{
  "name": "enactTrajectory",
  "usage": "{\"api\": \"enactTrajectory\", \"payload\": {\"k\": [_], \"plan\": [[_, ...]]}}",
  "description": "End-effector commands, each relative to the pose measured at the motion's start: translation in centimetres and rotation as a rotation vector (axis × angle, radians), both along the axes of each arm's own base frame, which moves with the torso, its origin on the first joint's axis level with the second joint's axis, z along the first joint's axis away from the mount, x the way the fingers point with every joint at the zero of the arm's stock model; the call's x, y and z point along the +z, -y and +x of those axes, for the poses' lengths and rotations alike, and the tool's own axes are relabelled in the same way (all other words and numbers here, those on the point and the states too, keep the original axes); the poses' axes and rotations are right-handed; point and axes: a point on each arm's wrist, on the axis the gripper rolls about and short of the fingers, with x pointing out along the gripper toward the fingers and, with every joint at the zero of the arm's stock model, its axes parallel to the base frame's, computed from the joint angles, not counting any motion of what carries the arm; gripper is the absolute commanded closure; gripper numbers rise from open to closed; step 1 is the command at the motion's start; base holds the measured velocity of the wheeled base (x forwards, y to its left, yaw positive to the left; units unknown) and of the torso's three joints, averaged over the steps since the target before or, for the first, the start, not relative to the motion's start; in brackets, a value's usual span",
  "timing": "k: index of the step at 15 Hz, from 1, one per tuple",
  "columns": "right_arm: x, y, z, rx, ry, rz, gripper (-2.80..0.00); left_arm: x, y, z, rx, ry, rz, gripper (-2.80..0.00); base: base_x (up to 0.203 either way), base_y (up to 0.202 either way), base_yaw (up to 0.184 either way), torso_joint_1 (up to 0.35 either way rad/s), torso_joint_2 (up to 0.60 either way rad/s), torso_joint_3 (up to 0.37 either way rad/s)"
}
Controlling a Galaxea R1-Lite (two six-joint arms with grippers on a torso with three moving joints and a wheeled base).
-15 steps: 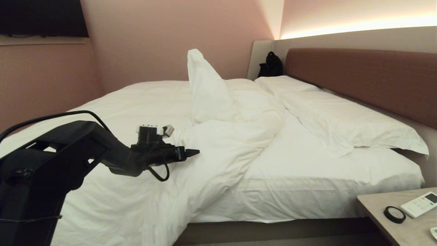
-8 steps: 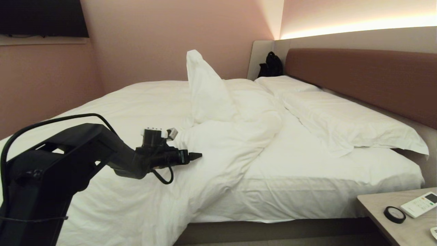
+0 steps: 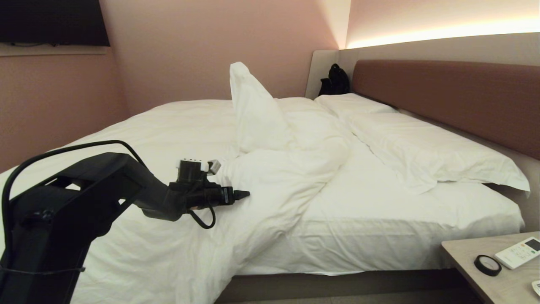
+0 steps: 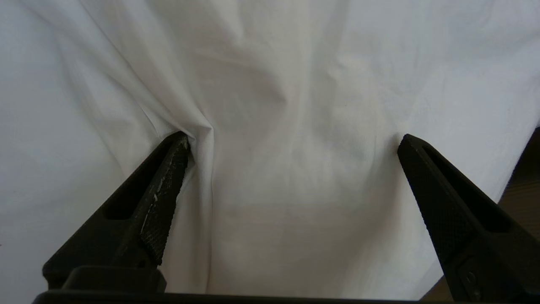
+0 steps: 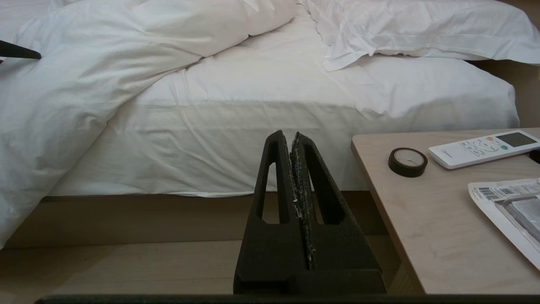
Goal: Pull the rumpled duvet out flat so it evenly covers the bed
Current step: Hold the folded corner of the quilt
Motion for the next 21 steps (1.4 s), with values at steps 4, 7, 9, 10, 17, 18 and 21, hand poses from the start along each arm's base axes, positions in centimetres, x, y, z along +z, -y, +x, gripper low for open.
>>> {"api": "enactTrajectory", "payload": {"k": [4, 7, 9, 10, 17, 18, 21], "plan": [[0.01, 0.00, 0.01, 0.000, -0.001, -0.001, 0.00, -0.91, -0.02, 0.08, 0.020, 0.015, 0.059, -2.80, 0.000, 0.000, 0.000, 0.000, 0.00, 0.000], [0.01, 0.00, 0.01, 0.000, -0.001, 0.000, 0.00, -0.90, 0.04, 0.00, 0.015, 0.026, 0.062, -2.80, 0.000, 0.000, 0.000, 0.000, 0.00, 0.000], [0.01, 0.00, 0.01, 0.000, -0.001, -0.001, 0.00, -0.63, 0.24, -0.07, 0.011, 0.031, 0.060, -2.80, 0.000, 0.000, 0.000, 0.000, 0.00, 0.000], [0.01, 0.00, 0.01, 0.000, -0.001, -0.001, 0.00, -0.37, 0.56, -0.26, 0.004, 0.034, 0.057, -2.80, 0.000, 0.000, 0.000, 0.000, 0.00, 0.000], [0.01, 0.00, 0.01, 0.000, -0.001, -0.001, 0.00, -0.52, 0.93, -0.47, -0.004, 0.029, 0.058, 0.00, 0.000, 0.000, 0.000, 0.000, 0.00, 0.000], [0.01, 0.00, 0.01, 0.000, -0.001, 0.000, 0.00, -0.52, 0.93, -0.47, -0.004, 0.029, 0.058, 0.00, 0.000, 0.000, 0.000, 0.000, 0.00, 0.000], [0.01, 0.00, 0.01, 0.000, -0.001, -0.001, 0.00, -0.59, 0.92, -0.53, -0.005, 0.025, 0.057, 0.00, 0.000, 0.000, 0.000, 0.000, 0.00, 0.000]]}}
